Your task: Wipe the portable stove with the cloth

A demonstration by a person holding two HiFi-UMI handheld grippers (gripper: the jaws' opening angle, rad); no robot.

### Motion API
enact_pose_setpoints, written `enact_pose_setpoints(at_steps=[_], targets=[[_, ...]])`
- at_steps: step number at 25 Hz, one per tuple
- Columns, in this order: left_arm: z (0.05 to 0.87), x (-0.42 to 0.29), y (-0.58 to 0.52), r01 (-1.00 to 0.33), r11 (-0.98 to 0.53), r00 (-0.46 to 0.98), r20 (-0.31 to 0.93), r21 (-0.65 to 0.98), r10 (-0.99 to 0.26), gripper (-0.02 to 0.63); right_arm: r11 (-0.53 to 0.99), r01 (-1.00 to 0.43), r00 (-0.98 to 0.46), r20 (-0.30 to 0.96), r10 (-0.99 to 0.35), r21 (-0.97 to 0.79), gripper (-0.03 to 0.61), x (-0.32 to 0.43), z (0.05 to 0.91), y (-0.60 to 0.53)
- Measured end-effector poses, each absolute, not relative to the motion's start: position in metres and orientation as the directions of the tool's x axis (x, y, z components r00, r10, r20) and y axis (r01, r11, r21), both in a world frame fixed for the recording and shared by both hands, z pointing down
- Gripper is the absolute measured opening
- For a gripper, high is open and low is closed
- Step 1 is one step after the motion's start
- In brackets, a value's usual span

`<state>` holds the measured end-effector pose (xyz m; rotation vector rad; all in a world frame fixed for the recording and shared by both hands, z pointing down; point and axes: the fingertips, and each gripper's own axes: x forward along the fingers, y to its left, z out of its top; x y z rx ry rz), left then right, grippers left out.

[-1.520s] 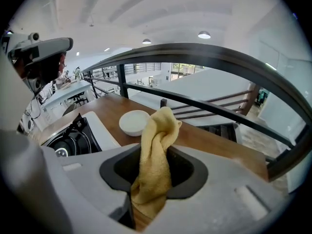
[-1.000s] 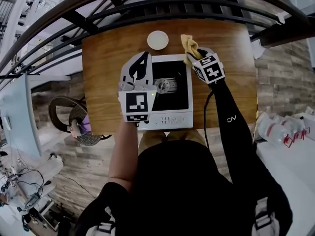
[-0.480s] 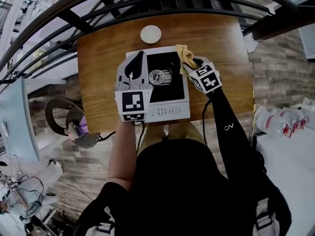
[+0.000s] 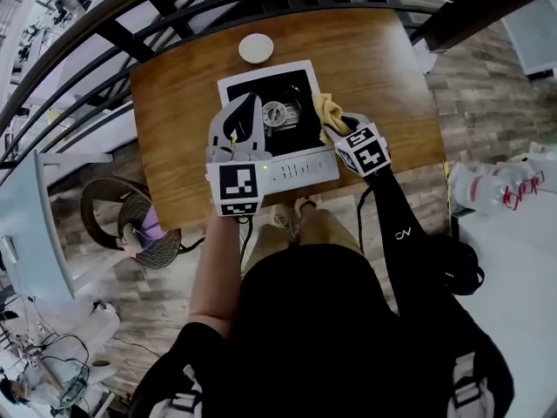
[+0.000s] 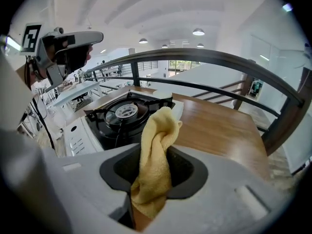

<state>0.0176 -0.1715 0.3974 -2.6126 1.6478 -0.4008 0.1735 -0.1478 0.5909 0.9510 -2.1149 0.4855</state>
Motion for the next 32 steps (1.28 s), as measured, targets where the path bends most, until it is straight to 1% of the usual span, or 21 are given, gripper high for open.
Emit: enact_pose_setpoints(at_steps=[8, 13, 17, 21, 27, 32], targets=[[0.39, 0.021, -0.12, -0.863, -0.477, 0.447, 0.188, -0.167, -0.874, 0.006, 0.608, -0.793, -0.411, 0.762, -0.5, -0.029, 0.127, 0.183, 0.589, -0.077], [0.396, 0.023, -0.1, -0.862, -0.48, 0.449, 0.191, -0.164, -0.873, 0.006, 0.628, -0.778, -0.41, 0.775, -0.481, -0.022, 0.127, 0.179, 0.592, -0.042], [0.396, 0.029, -0.089, -0.872, -0.46, 0.426, 0.204, -0.166, -0.881, 0.006, 0.662, -0.749, -0.444, 0.773, -0.453, -0.043, 0.127, 0.174, 0.589, -0.018], [0.398, 0.029, -0.083, -0.889, -0.42, 0.379, 0.224, -0.18, -0.898, 0.006, 0.681, -0.729, -0.485, 0.758, -0.437, -0.074, 0.127, 0.172, 0.589, -0.02], [0.391, 0.028, -0.067, -0.909, -0.363, 0.314, 0.233, -0.207, -0.92, 0.006, 0.715, -0.696, -0.505, 0.755, -0.418, -0.07, 0.127, 0.176, 0.591, -0.024], [0.391, 0.016, -0.061, -0.913, -0.344, 0.292, 0.241, -0.217, -0.926, 0.006, 0.73, -0.68, -0.509, 0.76, -0.405, -0.066, 0.127, 0.166, 0.588, -0.027]])
